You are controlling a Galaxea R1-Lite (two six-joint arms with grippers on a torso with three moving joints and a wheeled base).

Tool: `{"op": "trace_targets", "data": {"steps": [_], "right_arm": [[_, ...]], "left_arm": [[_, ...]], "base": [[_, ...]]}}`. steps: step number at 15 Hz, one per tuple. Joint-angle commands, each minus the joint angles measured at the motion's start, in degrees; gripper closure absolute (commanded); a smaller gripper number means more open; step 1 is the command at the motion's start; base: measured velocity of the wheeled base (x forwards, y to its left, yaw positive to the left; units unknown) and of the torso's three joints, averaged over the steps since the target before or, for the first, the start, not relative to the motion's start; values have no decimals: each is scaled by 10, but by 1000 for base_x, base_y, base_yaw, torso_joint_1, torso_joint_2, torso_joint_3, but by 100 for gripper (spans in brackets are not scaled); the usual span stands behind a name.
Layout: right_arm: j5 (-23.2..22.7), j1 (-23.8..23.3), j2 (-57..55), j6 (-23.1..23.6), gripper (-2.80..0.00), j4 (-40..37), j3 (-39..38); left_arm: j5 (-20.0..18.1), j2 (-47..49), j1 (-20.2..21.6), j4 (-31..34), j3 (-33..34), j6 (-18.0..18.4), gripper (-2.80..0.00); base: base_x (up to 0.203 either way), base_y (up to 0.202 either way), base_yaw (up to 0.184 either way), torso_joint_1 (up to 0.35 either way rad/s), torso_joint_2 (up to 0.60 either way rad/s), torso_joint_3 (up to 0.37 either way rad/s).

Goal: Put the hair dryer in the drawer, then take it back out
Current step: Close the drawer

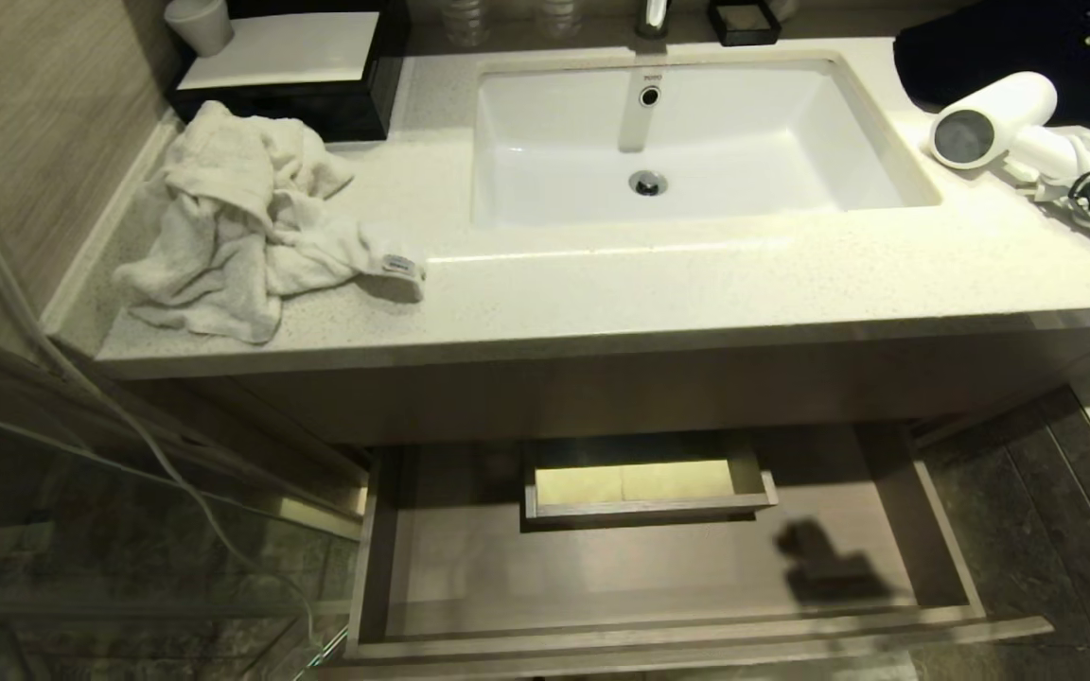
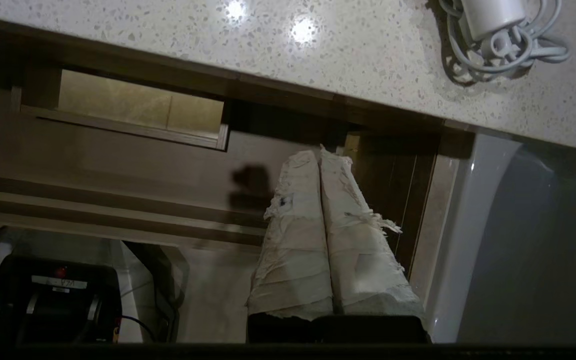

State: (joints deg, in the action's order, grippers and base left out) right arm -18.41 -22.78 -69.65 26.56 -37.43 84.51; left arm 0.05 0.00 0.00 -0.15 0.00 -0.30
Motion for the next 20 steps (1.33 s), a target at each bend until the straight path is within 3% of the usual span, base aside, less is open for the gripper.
{"op": "trace_targets", "data": {"steps": [1, 7, 20], "right_arm": [[-1, -1, 11, 0, 0, -1, -9], [0, -1, 20, -22, 0, -3, -26], [0, 0, 37, -21, 0, 7, -51]], "left_arm": [[0, 0, 0, 0, 0, 0, 0], [0, 1, 0, 0, 0, 0, 0], [0, 0, 0, 0, 0, 0, 0]], "base": [[0, 0, 0, -305, 56, -258], [0, 0, 0, -237, 322, 79], [0, 0, 0, -244, 525, 280]]}}
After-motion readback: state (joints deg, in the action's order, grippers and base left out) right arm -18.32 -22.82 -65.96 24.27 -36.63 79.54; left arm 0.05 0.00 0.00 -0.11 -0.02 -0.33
